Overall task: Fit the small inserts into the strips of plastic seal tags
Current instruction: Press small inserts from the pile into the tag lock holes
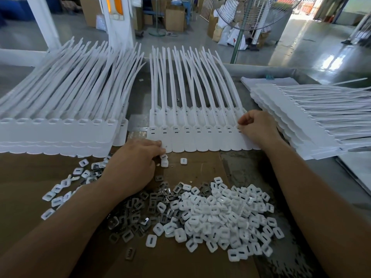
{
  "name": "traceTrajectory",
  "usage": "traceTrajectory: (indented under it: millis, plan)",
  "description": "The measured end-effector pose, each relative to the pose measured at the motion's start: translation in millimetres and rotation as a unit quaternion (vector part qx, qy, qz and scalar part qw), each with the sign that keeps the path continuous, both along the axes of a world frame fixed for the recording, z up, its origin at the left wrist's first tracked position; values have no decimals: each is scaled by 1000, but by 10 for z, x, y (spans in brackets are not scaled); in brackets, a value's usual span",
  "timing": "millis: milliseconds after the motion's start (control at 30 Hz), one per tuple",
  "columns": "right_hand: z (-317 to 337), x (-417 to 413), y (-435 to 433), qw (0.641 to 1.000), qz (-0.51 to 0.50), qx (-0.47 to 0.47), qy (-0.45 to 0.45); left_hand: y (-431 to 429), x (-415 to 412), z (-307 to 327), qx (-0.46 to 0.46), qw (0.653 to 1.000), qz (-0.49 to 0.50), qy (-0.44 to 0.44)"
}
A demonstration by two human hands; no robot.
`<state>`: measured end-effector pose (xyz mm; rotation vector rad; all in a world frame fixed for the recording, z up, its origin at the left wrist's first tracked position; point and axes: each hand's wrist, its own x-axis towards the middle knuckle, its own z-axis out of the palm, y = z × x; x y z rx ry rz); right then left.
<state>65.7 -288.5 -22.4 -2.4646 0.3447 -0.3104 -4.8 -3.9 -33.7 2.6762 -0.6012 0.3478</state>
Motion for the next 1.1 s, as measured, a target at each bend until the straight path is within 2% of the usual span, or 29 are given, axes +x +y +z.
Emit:
traceTrajectory:
  millis: [67, 167, 333, 467, 567, 700, 1100]
  plan:
    - [-27, -44, 7, 1000, 7, -22, -11, -3, 3, 1, 2, 1000, 0, 1]
    - [26, -137, 17, 998, 28, -45, 17, -6, 8, 2, 6, 1000, -1, 2]
    - [204, -464, 133, 991, 122, -25, 55, 4, 9, 1, 7, 1000, 0, 5]
    - [371, -757, 303, 954, 266, -49, 130, -4, 25, -1, 8, 1000, 2, 14]
    - [371, -867, 420, 928, 321, -55, 183, 3, 22, -1, 13, 1000, 4, 17]
    - [299, -898, 498, 915, 339, -67, 207, 0, 23, 7, 9, 1000, 3, 20]
    - [251, -914, 480, 921, 337, -57, 189, -15, 40, 12, 9, 1000, 2, 24]
